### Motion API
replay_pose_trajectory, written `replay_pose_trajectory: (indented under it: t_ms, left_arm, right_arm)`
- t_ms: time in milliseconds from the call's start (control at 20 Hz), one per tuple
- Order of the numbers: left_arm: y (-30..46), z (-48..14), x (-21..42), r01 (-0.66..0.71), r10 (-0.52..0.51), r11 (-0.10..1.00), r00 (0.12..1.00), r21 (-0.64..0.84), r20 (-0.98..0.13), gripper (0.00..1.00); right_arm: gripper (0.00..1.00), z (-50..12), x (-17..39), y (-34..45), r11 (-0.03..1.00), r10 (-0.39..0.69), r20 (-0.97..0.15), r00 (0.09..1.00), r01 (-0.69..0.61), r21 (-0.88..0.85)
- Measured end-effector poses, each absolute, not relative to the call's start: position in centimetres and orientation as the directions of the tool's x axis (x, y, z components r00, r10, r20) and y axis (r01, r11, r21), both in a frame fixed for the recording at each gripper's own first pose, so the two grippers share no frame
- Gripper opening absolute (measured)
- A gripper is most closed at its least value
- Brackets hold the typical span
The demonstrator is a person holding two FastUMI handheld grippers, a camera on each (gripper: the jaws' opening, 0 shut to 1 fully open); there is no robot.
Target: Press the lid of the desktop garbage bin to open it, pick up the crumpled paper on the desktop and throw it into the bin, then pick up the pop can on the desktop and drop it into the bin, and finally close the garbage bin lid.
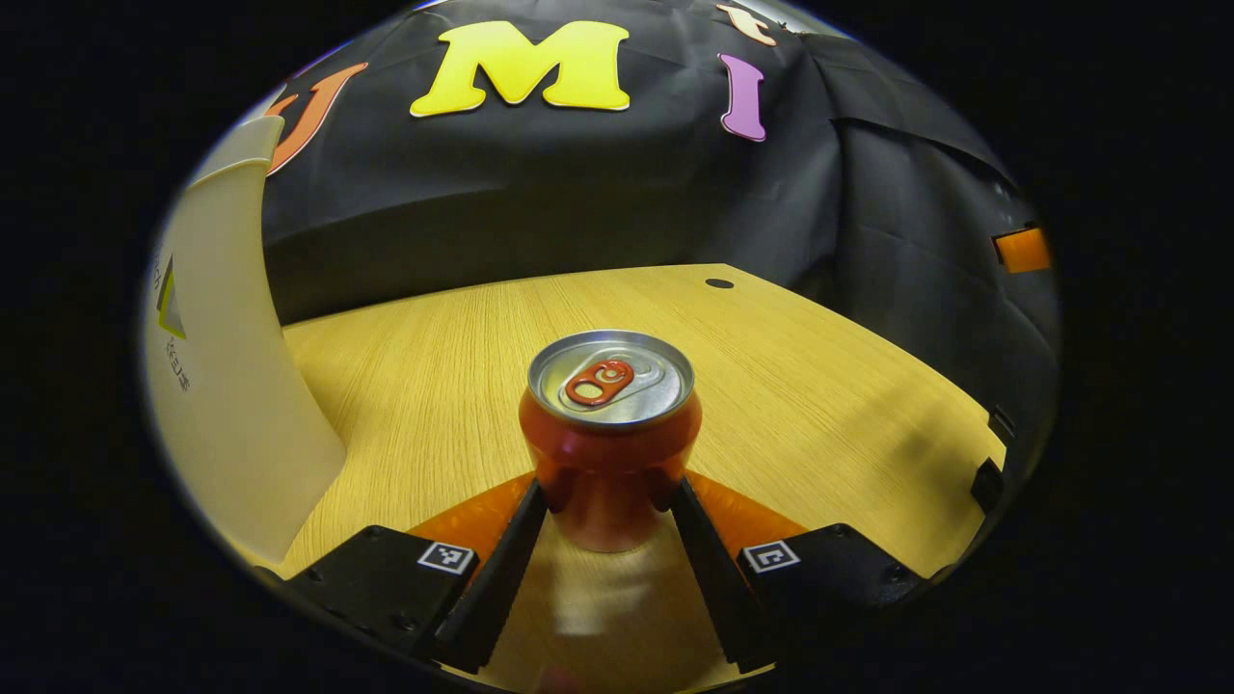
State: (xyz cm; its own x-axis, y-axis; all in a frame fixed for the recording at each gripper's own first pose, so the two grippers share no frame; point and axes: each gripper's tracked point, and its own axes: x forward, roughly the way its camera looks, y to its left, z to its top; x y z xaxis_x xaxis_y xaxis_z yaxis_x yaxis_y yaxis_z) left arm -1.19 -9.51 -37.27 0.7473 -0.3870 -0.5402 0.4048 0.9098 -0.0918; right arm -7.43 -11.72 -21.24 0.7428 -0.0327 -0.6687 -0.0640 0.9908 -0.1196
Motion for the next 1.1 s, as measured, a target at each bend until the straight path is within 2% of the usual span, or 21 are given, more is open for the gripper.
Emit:
replay_pose_trajectory:
  t_ms: [250,500,700,850,1100]
  left_arm:
    - [-9.4,-31.9,-0.5,0.410,-0.388,0.909,0.778,-0.067,-0.495,0.84]
    - [-9.2,-22.8,-0.2,0.396,-0.384,0.917,0.836,-0.053,-0.392,0.84]
    - [-7.7,-15.8,1.1,0.360,-0.345,0.933,0.887,-0.006,-0.308,0.84]
    - [-5.1,-11.2,2.6,0.312,-0.293,0.949,0.926,0.045,-0.238,0.84]
    - [1.9,-6.1,5.2,0.161,-0.144,0.981,0.977,0.104,-0.157,0.84]
  right_arm:
    - [0.78,-20.4,-6.6,-10.4,0.994,-0.013,-0.648,0.761,-0.063,-0.093]
    - [0.78,-18.8,-5.8,-9.0,0.998,0.012,-0.606,0.795,-0.050,-0.046]
    - [0.78,-17.4,-5.6,-8.8,0.999,0.022,-0.571,0.820,-0.041,-0.020]
    - [0.78,-16.2,-5.3,-8.9,0.999,0.029,-0.548,0.836,-0.040,-0.007]
    - [0.78,-15.3,-4.1,-8.9,0.998,0.031,-0.518,0.855,-0.050,-0.024]
